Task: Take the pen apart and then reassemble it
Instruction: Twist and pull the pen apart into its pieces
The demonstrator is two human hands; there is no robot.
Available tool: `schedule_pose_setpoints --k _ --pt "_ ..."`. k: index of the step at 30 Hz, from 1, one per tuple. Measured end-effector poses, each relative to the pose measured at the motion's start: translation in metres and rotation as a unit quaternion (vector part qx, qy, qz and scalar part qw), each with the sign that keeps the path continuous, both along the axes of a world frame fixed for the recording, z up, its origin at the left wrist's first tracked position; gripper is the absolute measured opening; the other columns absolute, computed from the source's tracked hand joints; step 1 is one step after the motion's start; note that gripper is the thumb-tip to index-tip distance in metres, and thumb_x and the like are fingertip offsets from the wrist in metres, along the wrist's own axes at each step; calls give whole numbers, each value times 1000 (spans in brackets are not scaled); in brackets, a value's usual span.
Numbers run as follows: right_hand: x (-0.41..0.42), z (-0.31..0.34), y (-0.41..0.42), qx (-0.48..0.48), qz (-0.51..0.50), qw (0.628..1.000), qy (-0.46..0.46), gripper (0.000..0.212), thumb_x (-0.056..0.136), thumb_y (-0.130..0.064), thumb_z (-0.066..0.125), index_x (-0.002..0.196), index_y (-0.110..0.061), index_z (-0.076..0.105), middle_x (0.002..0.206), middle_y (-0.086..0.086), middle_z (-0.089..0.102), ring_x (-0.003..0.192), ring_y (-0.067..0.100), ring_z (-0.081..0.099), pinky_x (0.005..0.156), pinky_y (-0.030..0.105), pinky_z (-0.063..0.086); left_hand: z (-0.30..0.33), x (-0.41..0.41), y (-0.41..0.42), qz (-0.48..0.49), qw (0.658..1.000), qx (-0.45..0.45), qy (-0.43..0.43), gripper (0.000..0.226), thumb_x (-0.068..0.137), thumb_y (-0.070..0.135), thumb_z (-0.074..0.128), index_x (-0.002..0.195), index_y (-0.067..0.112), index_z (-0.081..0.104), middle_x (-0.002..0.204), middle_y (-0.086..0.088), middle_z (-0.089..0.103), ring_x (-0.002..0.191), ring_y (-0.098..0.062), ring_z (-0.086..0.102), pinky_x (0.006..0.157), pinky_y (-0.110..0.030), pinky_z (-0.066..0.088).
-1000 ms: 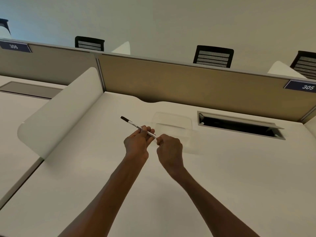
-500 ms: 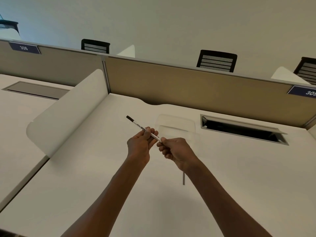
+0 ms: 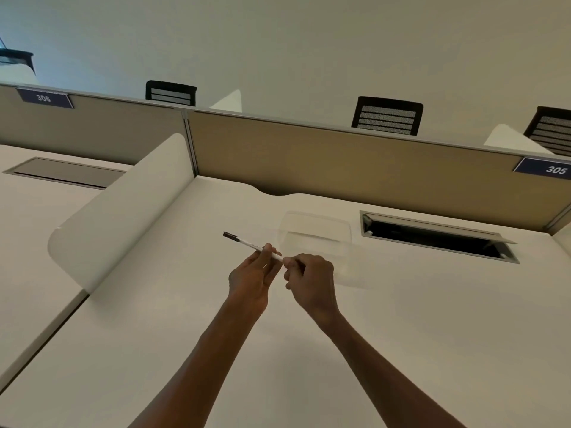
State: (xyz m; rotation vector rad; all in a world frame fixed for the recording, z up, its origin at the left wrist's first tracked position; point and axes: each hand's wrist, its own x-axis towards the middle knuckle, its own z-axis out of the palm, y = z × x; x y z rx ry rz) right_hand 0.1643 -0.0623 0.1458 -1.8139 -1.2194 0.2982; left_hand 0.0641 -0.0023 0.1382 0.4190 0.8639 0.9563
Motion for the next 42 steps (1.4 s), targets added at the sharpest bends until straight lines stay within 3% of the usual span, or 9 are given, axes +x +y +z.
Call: schedule_pose_setpoints --k 6,12,17,21,28,32,35,37,42 --pt "12 8 7 -105 13 946 306 35 95 -27 61 69 -5 71 54 2 64 44 12 58 44 22 45 -2 1 -7 -63 996 56 -25 20 88 12 66 105 3 71 102 -11 75 91 -21 72 76 -30 61" --pt "0 -11 3 -16 0 998 68 28 94 -22 62 73 -7 74 57 1 69 48 10 64 53 28 55 0 8 -12 -13 999 31 6 16 86 11 71 97 -1 73 85 -14 72 76 -22 70 71 -30 59" --pt "1 -7 4 -42 -3 974 222 29 93 -21 63 71 -7 73 55 0 67 45 12 63 44 22 49 2 3 -8 -71 996 53 1 13 69 21 76 80 14 81 95 -9 76 84 -18 73 73 -32 60" --pt "12 5 5 -80 35 926 367 30 95 -20 61 75 0 73 58 6 66 48 17 59 47 25 46 0 1 -6 -54 997 58 -21 18 81 11 70 97 10 77 103 -11 76 97 -21 72 88 -35 56" --pt "8 2 8 15 -2 984 177 8 87 -8 70 85 -11 77 63 -2 72 55 10 69 55 17 55 2 12 -11 27 999 -14 28 25 81 10 77 103 0 73 92 -12 77 89 -20 75 88 -32 56" --pt "16 2 9 -1 -8 988 154 14 87 -4 66 80 -10 76 61 -2 70 50 7 66 52 16 53 -3 5 -9 -21 980 50 191 23 80 29 80 86 7 75 78 -4 78 74 -13 75 67 -27 59" --pt "23 6 11 -29 -12 982 186 16 88 -3 64 76 -6 74 60 5 70 47 9 64 49 17 51 -5 -7 -7 11 827 368 425 15 82 29 77 86 15 76 71 9 75 68 -1 70 68 -19 53" --pt "28 9 13 -41 -7 976 214 17 89 -6 66 74 -6 73 61 7 70 48 12 65 49 19 51 -5 -14 -4 1 709 550 441 22 82 14 77 104 13 74 93 7 75 84 -3 68 80 -17 50" --pt "35 18 12 -63 9 962 267 20 90 -10 66 73 -3 74 63 12 71 48 13 63 49 20 49 1 -16 8 -26 470 701 536 37 75 11 82 111 14 74 107 -3 74 96 -31 61 73 -41 53"
